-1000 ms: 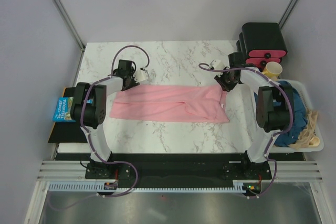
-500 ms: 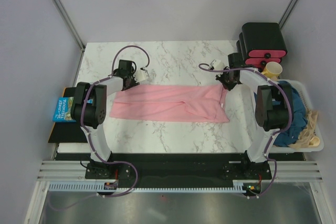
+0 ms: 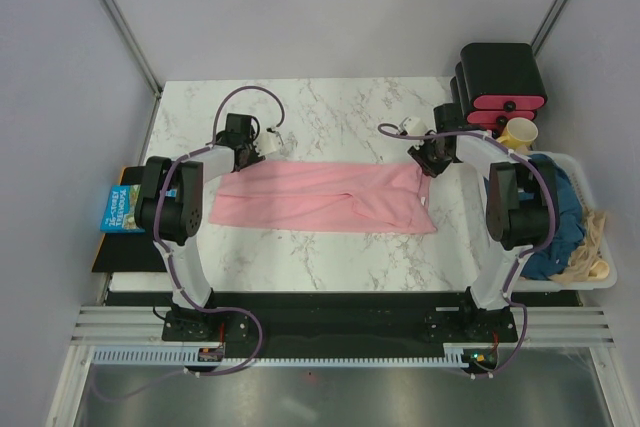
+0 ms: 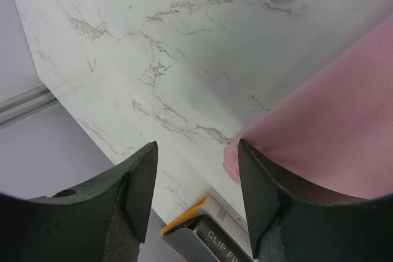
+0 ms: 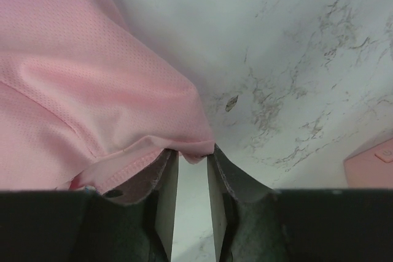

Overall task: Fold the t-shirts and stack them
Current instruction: Rotate the tshirt 90 degrees

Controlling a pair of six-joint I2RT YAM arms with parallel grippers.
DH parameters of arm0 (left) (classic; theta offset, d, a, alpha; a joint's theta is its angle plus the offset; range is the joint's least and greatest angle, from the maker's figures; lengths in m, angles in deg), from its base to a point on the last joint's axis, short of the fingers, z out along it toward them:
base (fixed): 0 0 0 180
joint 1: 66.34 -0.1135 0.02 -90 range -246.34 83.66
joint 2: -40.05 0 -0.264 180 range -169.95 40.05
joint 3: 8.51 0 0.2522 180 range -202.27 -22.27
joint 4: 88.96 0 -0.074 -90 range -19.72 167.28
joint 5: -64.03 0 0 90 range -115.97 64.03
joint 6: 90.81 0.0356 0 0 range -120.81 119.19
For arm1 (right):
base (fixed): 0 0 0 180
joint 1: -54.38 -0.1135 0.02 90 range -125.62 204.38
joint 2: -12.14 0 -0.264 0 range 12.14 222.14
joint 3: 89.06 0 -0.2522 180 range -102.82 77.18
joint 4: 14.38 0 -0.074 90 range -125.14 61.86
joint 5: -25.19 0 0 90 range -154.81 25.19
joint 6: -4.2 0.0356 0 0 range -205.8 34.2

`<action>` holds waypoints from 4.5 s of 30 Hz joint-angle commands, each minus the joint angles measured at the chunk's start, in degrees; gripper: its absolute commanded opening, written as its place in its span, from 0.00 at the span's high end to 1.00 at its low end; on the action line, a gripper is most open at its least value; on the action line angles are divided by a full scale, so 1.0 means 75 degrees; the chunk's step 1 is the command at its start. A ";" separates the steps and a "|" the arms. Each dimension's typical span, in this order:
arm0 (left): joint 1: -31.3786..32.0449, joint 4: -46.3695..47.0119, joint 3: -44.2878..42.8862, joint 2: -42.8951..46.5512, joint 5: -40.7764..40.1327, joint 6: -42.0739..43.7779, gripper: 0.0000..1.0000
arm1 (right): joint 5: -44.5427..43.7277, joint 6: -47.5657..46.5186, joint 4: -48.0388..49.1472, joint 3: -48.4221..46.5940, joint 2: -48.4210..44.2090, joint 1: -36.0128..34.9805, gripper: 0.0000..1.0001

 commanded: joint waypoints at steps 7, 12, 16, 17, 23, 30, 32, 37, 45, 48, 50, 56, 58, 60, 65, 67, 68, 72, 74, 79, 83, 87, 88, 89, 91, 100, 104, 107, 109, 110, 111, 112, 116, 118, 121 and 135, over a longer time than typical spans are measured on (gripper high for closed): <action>0.0023 0.0250 0.0065 -0.0001 -0.0222 0.0257 0.41 | -0.0114 0.0361 0.0625 0.0114 0.0142 0.0030 1.00; 0.0023 0.0297 0.0159 -0.0048 -0.0432 0.0280 0.50 | -0.0500 0.0070 0.0871 0.0242 -0.0022 0.0030 1.00; 0.0035 0.0379 0.0288 -0.0083 -0.0561 0.0292 0.52 | -0.0723 -0.0154 0.0895 0.0289 -0.0069 0.0077 1.00; 0.0035 0.0379 0.0300 -0.0083 -0.0608 0.0292 0.52 | -0.0747 -0.0177 0.0906 0.0289 -0.0069 0.0088 1.00; 0.0047 0.0391 0.0335 -0.0083 -0.0690 0.0292 0.53 | -0.0945 -0.0295 0.0988 0.0348 -0.0046 0.0088 0.98; 0.0047 0.0415 0.0347 -0.0001 -0.0854 0.0140 0.53 | -0.1099 0.0126 0.0918 0.0208 -0.0419 0.0147 0.55; 0.0058 0.0438 0.0347 0.0034 -0.0890 0.0105 0.53 | -0.1040 0.0325 0.0732 0.0067 -0.0584 0.0205 0.54; 0.0082 0.0450 0.0347 0.0151 -0.0960 0.0011 0.53 | -0.0585 0.1004 0.0333 -0.0272 -0.1123 0.0393 0.52; 0.0164 0.0450 0.0358 0.0280 -0.0948 0.0046 0.53 | 0.1688 0.2060 -0.0534 -0.0075 -0.0984 0.0510 0.57; 0.0199 0.0450 0.0358 0.0315 -0.0960 0.0069 0.53 | 0.2498 0.2236 -0.0699 -0.0004 -0.0597 0.0545 0.63; 0.0222 0.0450 0.0382 0.0397 -0.0948 0.0104 0.53 | 0.2662 0.2365 -0.0594 0.0043 -0.0399 0.0557 0.66; 0.0234 0.0450 0.0499 0.0573 -0.0937 0.0128 0.53 | 0.2640 0.2552 -0.0196 -0.0003 -0.0163 0.0686 0.70; 0.0234 0.0450 0.0522 0.0585 -0.0937 0.0116 0.53 | 0.2663 0.2600 -0.0160 -0.0085 -0.0128 0.0979 0.70; 0.0234 0.0438 0.0557 0.0609 -0.0937 0.0105 0.53 | 0.2675 0.2623 -0.0160 -0.0167 -0.0128 0.1049 0.70; 0.0234 0.0450 0.0581 0.0620 -0.0960 0.0116 0.53 | 0.2663 0.2553 -0.0183 -0.0261 0.0001 0.1237 0.69; 0.0246 0.0450 0.0558 0.0597 -0.0960 0.0128 0.53 | 0.2768 0.2494 -0.0160 -0.0285 0.0083 0.1284 0.68; 0.0246 0.0450 0.0546 0.0608 -0.0960 0.0128 0.53 | 0.2850 0.2483 -0.0160 -0.0296 0.0188 0.1284 0.68; 0.0281 0.0450 0.0522 0.0573 -0.1007 0.0187 0.53 | 0.3225 0.2517 -0.0137 -0.0472 0.0434 0.1295 0.67; 0.0304 0.0438 0.0522 0.0573 -0.1019 0.0198 0.53 | 0.3331 0.2564 -0.0078 -0.0554 0.0575 0.1284 0.67; 0.0304 0.0450 0.0522 0.0550 -0.1042 0.0292 0.53 | 0.3367 0.2565 -0.0066 -0.0777 0.0821 0.1284 0.67; 0.0293 0.0450 0.0511 0.0562 -0.1042 0.0304 0.53 | 0.3390 0.2565 -0.0066 -0.0917 0.0880 0.1284 0.67; 0.0304 0.0450 0.0511 0.0550 -0.1054 0.0339 0.53 | 0.3612 0.2541 -0.0090 -0.0929 0.0869 0.1295 0.67; 0.0304 0.0450 0.0511 0.0550 -0.1054 0.0351 0.53 | 0.3659 0.2529 -0.0101 -0.0918 0.0868 0.1295 0.68; 0.0293 0.0438 0.0511 0.0538 -0.1054 0.0351 0.53 | 0.3717 0.2506 -0.0125 -0.0918 0.0868 0.1295 0.67; 0.0304 0.0450 0.0487 0.0527 -0.1042 0.0339 0.53 | 0.3846 0.2424 -0.0172 -0.0883 0.0845 0.1284 0.64; 0.0304 0.0450 0.0452 0.0491 -0.1030 0.0374 0.53 | 0.3882 0.2295 -0.0230 -0.0672 0.0915 0.1295 0.80; 0.0304 0.0450 0.0440 0.0480 -0.1030 0.0398 0.53 | 0.3800 0.2248 -0.0230 -0.0566 0.0869 0.1284 0.99; 0.0304 0.0461 0.0429 0.0480 -0.1030 0.0386 0.53 | 0.3718 0.2190 -0.0335 -0.0531 0.0787 0.1284 1.00; 0.0293 0.0450 0.0417 0.0468 -0.1030 0.0386 0.53 | 0.3543 0.2073 -0.0487 -0.0577 0.0635 0.1295 1.00; 0.0304 0.0450 0.0417 0.0480 -0.1019 0.0386 0.53 | 0.3473 0.1887 -0.0685 -0.0578 0.0564 0.1295 1.00; 0.0304 0.0450 0.0429 0.0491 -0.1019 0.0374 0.53 | 0.3309 0.1780 -0.0769 -0.0566 0.0413 0.1295 1.00; 0.0304 0.0450 0.0429 0.0503 -0.1007 0.0386 0.53 | 0.3227 0.1698 -0.0851 -0.0531 0.0342 0.1295 1.00; 0.0304 0.0450 0.0429 0.0468 -0.0995 0.0363 0.53 | 0.2863 0.1182 -0.1377 -0.0519 0.0095 0.1295 1.00; 0.0304 0.0450 0.0417 0.0456 -0.0984 0.0316 0.53 | 0.2630 0.1006 -0.1425 -0.0519 0.0037 0.1307 1.00; 0.0316 0.0450 0.0394 0.0444 -0.0995 0.0304 0.53 | 0.2383 0.0854 -0.1508 -0.0542 0.0036 0.1319 1.00; 0.0316 0.0450 0.0464 0.0538 -0.0983 0.0316 0.53 | 0.1703 0.0526 -0.1437 -0.0168 0.0037 0.1307 0.56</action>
